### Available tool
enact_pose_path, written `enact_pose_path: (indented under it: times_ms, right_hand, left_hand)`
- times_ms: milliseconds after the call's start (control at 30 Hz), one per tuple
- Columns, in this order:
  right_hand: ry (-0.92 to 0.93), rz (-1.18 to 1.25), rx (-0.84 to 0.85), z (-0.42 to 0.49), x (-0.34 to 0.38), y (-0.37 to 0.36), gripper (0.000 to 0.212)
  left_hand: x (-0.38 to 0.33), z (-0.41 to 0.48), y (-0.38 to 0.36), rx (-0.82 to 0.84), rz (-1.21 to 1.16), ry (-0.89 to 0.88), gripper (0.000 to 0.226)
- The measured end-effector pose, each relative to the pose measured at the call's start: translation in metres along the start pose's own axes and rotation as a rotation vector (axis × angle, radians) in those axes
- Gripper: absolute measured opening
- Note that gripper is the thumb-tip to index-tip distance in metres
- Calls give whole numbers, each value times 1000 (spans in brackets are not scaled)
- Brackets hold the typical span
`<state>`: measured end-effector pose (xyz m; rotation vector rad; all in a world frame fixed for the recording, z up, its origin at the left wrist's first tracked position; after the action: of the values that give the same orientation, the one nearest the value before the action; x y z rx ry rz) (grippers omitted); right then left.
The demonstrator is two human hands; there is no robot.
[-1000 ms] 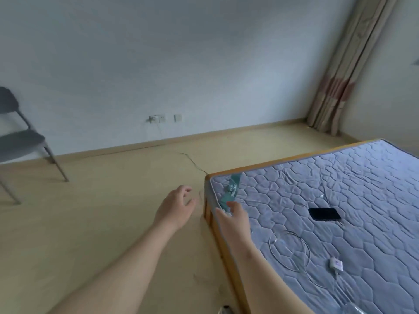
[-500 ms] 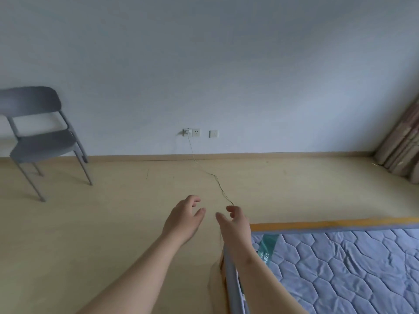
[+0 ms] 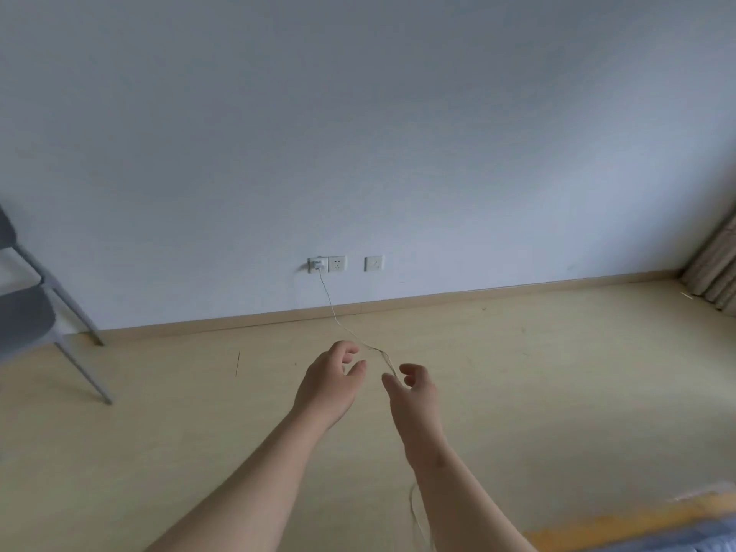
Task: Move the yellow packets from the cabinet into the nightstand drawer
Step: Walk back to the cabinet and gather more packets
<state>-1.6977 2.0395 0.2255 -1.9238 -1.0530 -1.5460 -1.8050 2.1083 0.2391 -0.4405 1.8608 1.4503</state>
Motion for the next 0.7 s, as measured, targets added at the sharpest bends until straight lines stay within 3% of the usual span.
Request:
enact_pose_path:
  times_ms: [133, 300, 700]
  right_hand:
    - [-34, 61, -35, 78, 30, -40, 30]
    - [-72, 81, -144, 162, 48, -33, 34]
    - [-66, 164, -367, 402, 96, 103, 36]
  left_hand:
    - [-4, 101, 17, 28, 38, -6, 29]
    - [-38, 198, -10, 123, 57, -62, 29]
    - [-209, 400, -153, 303, 68, -204, 30]
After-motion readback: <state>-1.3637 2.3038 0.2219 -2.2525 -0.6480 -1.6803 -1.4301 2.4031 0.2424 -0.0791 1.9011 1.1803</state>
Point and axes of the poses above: each hand's wrist, its own z-axis towards the middle knuckle, its own y-axis out of the back of the hand, x = y × z, the point moved 2 cm from there along z, towards the middle knuckle, and after that the axes turned 7 degrees about z, right-handed, at the moved point
